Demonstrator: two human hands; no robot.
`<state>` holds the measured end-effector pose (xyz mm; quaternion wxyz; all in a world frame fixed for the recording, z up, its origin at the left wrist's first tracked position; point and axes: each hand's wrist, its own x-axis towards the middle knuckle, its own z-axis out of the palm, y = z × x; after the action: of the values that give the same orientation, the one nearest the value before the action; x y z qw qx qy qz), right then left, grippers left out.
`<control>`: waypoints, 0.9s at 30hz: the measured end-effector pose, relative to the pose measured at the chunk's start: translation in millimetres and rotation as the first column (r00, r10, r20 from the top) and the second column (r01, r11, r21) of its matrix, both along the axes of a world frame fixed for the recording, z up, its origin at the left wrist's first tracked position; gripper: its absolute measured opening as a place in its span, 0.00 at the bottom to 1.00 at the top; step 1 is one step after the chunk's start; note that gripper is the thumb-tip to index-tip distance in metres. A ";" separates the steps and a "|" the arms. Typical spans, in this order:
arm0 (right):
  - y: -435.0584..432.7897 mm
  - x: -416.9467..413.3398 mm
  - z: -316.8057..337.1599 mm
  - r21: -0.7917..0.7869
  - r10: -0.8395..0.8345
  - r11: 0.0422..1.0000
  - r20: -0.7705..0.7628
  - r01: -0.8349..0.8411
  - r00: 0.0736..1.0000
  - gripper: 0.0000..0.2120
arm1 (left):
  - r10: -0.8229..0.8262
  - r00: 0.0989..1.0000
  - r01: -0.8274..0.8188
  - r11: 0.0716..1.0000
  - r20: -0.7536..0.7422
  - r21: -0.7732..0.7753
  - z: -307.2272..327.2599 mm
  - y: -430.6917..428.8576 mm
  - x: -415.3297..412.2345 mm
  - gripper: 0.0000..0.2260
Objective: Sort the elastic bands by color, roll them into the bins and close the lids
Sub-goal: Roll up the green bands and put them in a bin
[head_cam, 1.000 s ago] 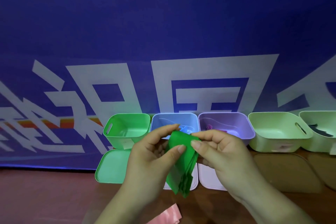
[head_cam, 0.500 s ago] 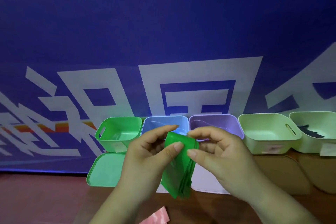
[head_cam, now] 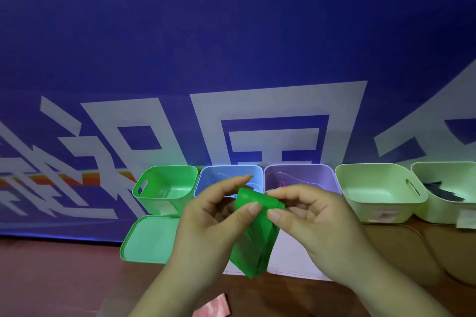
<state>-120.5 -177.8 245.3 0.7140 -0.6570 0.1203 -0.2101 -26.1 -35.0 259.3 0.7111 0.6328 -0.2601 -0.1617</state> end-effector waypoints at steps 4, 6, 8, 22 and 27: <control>-6.0 0.3 -1.6 0.052 0.011 0.999 -0.006 -0.011 1.000 0.10 | -0.044 0.999 0.044 0.999 0.012 -0.012 1.6 -0.4 -1.7 0.17; -7.3 1.5 -1.9 0.090 0.020 0.996 -0.012 -0.019 1.000 0.09 | -0.047 0.998 0.047 0.999 0.029 -0.007 2.2 -0.2 -2.1 0.17; -8.2 2.3 -2.2 0.132 0.032 0.991 -0.016 -0.030 0.999 0.08 | -0.045 0.997 0.044 0.999 0.063 0.019 1.9 0.3 -1.9 0.17; -18.9 6.4 -3.4 0.069 0.060 0.996 -0.031 -0.057 0.998 0.11 | -0.039 0.998 0.037 0.999 -0.048 -0.027 -2.3 -9.2 2.2 0.13; -17.4 5.1 -3.2 -0.048 0.069 0.996 -0.004 -0.069 0.998 0.17 | -0.020 0.999 0.018 0.999 -0.047 -0.039 -2.4 -13.7 5.0 0.14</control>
<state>-115.4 -195.2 242.1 0.7046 -0.6780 0.0934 -0.1876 -21.1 -48.8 256.9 0.7277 0.6125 -0.2522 -0.1782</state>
